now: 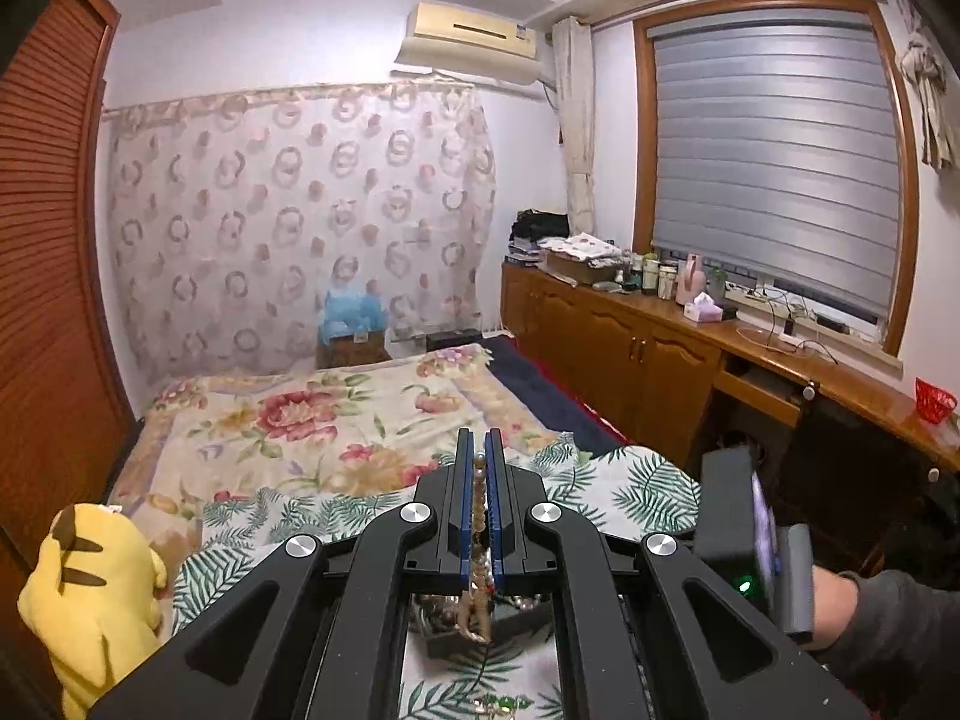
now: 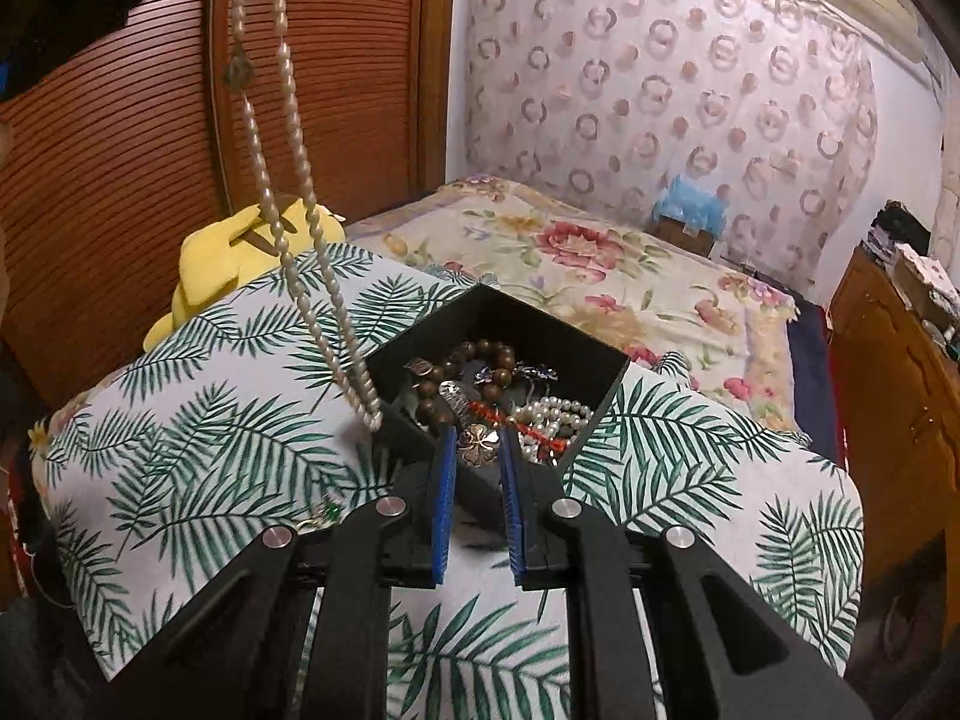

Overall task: Organize jewelry
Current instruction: 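Lift a pearl strand with the left gripper while the right gripper grasps the gold flower earring, then lower the pearl strand and flower earring into the black box and release both, then grasp the gold ring with the left gripper while the right gripper grasps the jade earring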

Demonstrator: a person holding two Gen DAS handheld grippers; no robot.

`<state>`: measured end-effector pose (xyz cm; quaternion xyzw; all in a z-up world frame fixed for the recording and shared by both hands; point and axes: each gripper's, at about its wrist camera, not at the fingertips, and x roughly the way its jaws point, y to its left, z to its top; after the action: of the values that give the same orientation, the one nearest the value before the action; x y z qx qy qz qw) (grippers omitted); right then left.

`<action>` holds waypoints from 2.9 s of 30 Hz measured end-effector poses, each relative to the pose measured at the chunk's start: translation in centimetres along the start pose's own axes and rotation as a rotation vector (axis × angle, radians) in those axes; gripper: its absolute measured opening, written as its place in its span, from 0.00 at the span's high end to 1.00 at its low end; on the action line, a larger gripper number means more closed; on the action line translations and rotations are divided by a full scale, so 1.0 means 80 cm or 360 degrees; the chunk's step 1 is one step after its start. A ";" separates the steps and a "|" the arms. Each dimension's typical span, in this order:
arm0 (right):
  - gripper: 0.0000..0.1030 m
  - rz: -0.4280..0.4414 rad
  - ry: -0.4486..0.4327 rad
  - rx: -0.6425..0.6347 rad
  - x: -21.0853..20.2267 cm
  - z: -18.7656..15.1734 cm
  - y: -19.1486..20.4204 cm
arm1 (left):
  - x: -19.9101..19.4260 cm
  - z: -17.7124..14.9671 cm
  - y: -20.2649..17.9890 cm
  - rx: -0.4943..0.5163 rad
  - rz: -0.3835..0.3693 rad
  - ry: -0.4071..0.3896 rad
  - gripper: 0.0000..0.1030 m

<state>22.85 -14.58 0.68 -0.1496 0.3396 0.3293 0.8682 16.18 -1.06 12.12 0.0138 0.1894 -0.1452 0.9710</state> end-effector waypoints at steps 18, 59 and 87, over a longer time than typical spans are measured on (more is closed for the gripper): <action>0.83 0.0065 0.0020 0.0087 0.063 0.014 -0.044 | 0.081 0.043 0.013 -0.0008 0.0011 0.0026 0.97; 0.69 0.0130 0.0030 0.0086 0.020 -0.066 0.021 | 0.108 -0.185 0.057 -0.0130 0.0041 0.0599 0.25; 0.69 0.0112 0.0060 0.0114 0.009 -0.091 0.024 | 0.107 -0.255 -0.013 -0.0040 -0.0078 0.0861 0.67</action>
<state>18.38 -16.39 -5.14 -0.1127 0.3725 0.3443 0.8544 16.03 -2.76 -9.97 0.0356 0.4440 -0.1573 0.8814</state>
